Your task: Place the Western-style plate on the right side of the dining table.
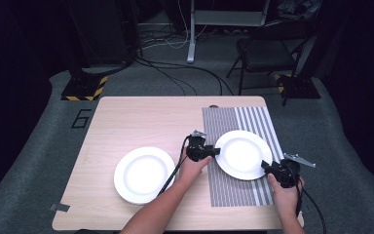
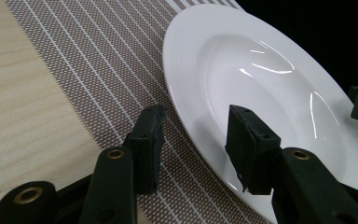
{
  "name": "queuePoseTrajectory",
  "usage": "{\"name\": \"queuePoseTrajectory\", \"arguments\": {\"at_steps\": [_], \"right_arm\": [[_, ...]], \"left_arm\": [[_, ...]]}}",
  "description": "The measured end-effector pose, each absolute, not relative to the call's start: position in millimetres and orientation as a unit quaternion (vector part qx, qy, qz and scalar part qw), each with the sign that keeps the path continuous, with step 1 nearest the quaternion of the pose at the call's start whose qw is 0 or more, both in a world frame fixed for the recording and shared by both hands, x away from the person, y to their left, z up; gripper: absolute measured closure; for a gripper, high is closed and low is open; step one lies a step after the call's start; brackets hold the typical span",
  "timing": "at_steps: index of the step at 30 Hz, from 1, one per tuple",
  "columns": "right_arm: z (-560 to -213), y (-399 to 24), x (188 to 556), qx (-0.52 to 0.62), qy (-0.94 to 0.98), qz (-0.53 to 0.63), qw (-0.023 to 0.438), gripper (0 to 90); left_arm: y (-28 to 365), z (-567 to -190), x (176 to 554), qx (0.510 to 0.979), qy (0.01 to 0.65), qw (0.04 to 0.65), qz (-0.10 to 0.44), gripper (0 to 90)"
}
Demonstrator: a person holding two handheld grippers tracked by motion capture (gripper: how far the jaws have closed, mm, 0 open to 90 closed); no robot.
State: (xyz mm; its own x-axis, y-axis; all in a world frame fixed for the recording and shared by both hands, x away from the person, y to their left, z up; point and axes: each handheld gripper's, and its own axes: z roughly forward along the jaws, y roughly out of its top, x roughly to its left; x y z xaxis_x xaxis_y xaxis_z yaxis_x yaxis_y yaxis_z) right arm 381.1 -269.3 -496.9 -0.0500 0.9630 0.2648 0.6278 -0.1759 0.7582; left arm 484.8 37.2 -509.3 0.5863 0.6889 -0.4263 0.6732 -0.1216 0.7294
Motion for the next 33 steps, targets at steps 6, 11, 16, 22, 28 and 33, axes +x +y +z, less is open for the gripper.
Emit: {"name": "queuePoseTrajectory", "arguments": {"at_steps": [6, 11, 16, 22, 28, 33], "right_arm": [[-491, -269, 380, 0.648, 0.613, 0.396, 0.220, 49.3], [-486, -269, 380, 0.645, 0.610, 0.406, 0.217, 48.8], [-481, -263, 382, 0.639, 0.613, 0.413, 0.214, 48.7], [-477, -251, 387, 0.623, 0.628, 0.417, 0.210, 48.6], [-473, -241, 391, 0.613, 0.637, 0.421, 0.205, 48.4], [-468, -228, 395, 0.596, 0.652, 0.425, 0.197, 48.2]], "left_arm": [[46, -505, 485, 0.747, 0.457, 0.482, 0.011, 55.8], [55, -497, 485, 0.740, 0.462, 0.489, 0.015, 54.2], [68, -489, 483, 0.733, 0.466, 0.495, 0.018, 53.2], [87, -479, 481, 0.731, 0.469, 0.495, 0.029, 53.3], [106, -471, 477, 0.730, 0.471, 0.495, 0.036, 53.2], [122, -467, 475, 0.725, 0.481, 0.492, 0.045, 53.2]]}}
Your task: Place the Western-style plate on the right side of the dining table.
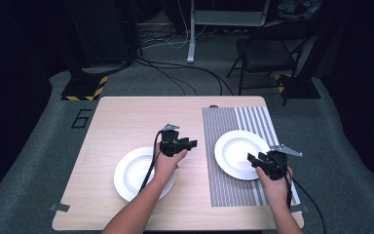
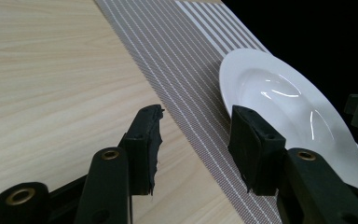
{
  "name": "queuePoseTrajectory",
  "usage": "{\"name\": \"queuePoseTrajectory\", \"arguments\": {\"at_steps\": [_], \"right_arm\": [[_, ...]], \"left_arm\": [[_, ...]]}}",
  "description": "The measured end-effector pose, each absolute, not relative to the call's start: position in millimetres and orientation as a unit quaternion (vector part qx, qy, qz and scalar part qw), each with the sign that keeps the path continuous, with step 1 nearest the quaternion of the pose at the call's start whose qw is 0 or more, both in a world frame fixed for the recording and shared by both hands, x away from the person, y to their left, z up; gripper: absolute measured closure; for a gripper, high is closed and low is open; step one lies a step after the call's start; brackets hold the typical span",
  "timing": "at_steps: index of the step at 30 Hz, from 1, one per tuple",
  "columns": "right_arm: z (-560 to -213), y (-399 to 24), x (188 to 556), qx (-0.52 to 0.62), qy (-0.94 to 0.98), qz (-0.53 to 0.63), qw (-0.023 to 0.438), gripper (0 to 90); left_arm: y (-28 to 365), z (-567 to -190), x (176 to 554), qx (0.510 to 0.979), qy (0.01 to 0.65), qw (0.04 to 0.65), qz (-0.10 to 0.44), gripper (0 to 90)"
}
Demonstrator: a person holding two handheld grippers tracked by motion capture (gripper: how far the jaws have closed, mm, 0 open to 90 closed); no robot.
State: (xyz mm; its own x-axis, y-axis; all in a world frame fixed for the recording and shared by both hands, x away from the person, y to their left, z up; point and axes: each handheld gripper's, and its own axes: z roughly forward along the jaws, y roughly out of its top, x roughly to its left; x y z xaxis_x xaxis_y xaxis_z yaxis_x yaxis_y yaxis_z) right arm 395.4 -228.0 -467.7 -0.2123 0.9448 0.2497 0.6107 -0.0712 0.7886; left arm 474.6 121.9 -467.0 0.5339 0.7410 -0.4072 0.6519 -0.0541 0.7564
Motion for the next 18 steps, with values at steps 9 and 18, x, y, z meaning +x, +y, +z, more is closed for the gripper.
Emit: {"name": "queuePoseTrajectory", "arguments": {"at_steps": [9, 18], "right_arm": [[-456, -207, 403, 0.569, 0.672, 0.435, 0.188, 48.0], [-443, -186, 405, 0.546, 0.689, 0.442, 0.178, 47.7]], "left_arm": [[153, -456, 465, 0.718, 0.496, 0.486, 0.061, 52.9], [188, -442, 450, 0.704, 0.509, 0.488, 0.083, 52.3]]}}
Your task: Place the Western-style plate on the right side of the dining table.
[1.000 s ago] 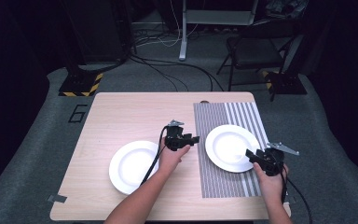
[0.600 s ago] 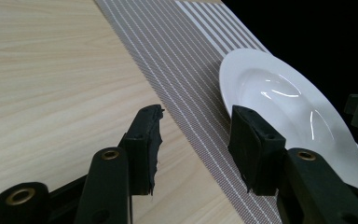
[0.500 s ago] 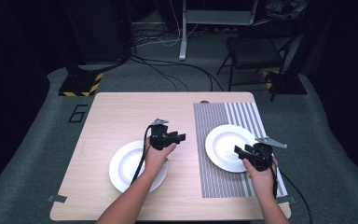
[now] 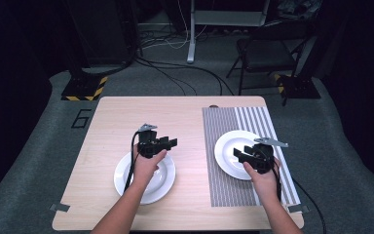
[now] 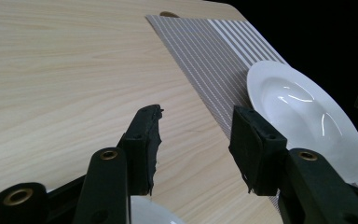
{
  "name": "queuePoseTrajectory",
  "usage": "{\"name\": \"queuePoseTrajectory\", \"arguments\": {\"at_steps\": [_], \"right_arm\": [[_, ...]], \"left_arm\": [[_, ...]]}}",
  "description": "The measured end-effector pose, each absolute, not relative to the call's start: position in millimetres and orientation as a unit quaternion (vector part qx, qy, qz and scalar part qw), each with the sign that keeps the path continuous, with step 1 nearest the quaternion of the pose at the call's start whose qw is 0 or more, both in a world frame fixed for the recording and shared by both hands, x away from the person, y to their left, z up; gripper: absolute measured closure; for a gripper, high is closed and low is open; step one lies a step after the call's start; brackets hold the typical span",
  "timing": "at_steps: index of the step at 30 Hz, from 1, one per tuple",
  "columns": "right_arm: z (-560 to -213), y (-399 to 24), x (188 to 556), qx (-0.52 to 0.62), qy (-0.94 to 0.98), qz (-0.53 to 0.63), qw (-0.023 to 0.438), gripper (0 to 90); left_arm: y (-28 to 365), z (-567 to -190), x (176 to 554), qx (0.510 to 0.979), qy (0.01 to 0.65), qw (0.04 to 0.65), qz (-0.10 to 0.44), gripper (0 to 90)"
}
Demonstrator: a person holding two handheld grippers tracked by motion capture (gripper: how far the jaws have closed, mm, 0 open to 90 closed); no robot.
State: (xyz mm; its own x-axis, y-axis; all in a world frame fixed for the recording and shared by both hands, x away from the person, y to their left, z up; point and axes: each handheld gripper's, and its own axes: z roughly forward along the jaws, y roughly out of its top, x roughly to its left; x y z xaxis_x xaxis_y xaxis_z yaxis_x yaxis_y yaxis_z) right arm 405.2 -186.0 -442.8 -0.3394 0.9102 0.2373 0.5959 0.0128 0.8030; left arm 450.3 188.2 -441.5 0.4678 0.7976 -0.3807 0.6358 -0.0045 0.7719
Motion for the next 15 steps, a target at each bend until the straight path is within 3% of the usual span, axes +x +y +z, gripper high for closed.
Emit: {"name": "queuePoseTrajectory", "arguments": {"at_steps": [15], "right_arm": [[-424, -150, 402, 0.502, 0.719, 0.455, 0.157, 46.2]], "left_arm": [[248, -433, 425, 0.683, 0.537, 0.480, 0.121, 50.3]]}}
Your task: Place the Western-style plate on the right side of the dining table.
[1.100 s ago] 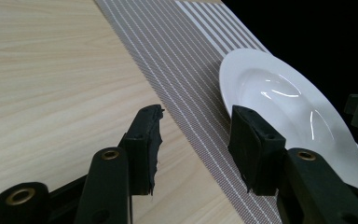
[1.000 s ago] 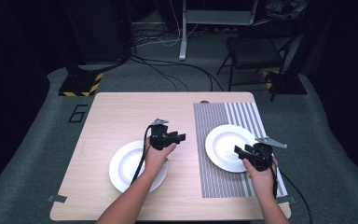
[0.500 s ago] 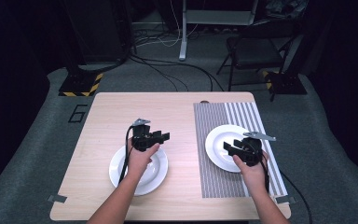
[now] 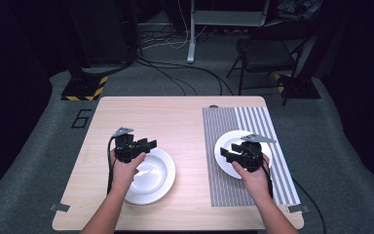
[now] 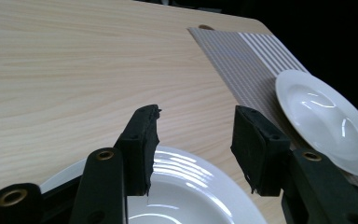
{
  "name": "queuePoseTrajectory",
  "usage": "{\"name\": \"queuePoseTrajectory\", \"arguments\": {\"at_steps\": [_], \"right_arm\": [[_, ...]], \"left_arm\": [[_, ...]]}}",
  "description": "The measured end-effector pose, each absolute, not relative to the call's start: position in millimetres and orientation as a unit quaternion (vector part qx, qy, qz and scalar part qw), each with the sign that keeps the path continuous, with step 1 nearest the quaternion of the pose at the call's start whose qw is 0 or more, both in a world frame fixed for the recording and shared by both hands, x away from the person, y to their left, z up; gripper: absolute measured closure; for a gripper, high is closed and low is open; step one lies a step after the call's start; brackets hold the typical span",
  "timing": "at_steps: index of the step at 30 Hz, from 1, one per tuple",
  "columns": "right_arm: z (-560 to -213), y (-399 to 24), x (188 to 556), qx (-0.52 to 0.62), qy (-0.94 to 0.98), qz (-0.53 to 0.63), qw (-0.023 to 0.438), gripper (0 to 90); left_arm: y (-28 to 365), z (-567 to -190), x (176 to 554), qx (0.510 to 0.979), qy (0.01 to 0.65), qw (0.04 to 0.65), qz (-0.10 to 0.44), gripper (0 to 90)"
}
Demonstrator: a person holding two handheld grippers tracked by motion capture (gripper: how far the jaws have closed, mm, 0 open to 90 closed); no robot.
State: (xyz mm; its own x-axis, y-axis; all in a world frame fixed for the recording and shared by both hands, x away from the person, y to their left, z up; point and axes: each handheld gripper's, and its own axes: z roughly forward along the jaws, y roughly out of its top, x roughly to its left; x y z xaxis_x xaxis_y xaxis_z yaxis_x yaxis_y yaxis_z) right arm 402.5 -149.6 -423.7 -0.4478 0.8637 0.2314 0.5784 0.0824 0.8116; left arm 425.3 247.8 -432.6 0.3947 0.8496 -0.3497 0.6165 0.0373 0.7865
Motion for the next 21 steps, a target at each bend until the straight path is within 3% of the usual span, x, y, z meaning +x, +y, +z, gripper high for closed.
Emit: {"name": "queuePoseTrajectory", "arguments": {"at_steps": [21], "right_arm": [[-425, -111, 391, 0.462, 0.744, 0.462, 0.137, 44.9]], "left_arm": [[311, -441, 386, 0.640, 0.577, 0.487, 0.143, 47.0]]}}
